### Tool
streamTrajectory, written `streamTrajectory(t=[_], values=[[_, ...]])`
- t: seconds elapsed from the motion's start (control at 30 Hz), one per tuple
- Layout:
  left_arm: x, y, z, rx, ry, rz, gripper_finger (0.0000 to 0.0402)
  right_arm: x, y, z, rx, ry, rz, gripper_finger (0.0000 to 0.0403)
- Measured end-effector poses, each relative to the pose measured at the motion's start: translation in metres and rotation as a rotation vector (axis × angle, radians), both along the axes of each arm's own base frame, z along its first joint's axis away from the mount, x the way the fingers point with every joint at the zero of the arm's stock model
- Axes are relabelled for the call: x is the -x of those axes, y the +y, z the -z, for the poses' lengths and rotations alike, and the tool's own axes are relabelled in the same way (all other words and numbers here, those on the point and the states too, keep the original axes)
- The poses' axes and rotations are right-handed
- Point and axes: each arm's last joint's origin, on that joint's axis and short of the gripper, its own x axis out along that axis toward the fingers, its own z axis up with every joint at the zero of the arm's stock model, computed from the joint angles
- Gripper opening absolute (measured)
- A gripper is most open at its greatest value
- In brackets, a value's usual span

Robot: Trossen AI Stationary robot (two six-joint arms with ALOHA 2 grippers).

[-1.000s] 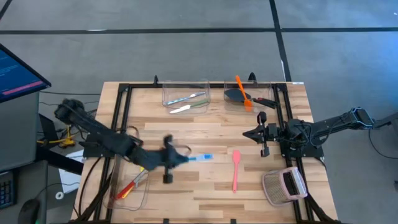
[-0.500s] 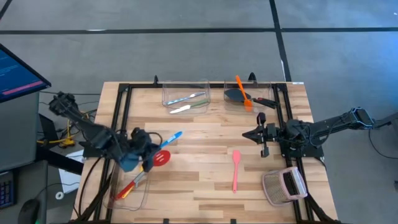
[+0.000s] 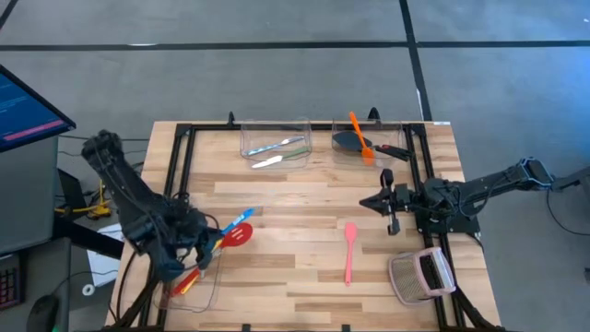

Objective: Pick & Place Kitchen Items
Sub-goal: Put the blue serving spoon into the bottom transparent bin

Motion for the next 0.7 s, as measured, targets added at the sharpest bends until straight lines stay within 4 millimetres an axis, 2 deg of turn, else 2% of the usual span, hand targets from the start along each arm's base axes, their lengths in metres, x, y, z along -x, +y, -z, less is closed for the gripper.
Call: streamTrajectory(t=[0.2, 0.5, 0.7], values=[[0.018, -0.001, 0.03, 0.032, 0.005, -0.023, 0.0003, 0.001, 0.003, -0.001, 0.005, -0.01, -0.019, 0.0001], [0.039, 0.0, 0.059, 0.118, 0.068, -0.039, 0.0003, 0.001, 0.003, -0.001, -0.002, -0.01, -0.018, 0.0001], [0.047, 0.005, 0.073, 0.138, 0.117, -0.061, 0.0003, 0.0, 0.003, -0.001, -0.011, -0.009, -0.017, 0.0001]])
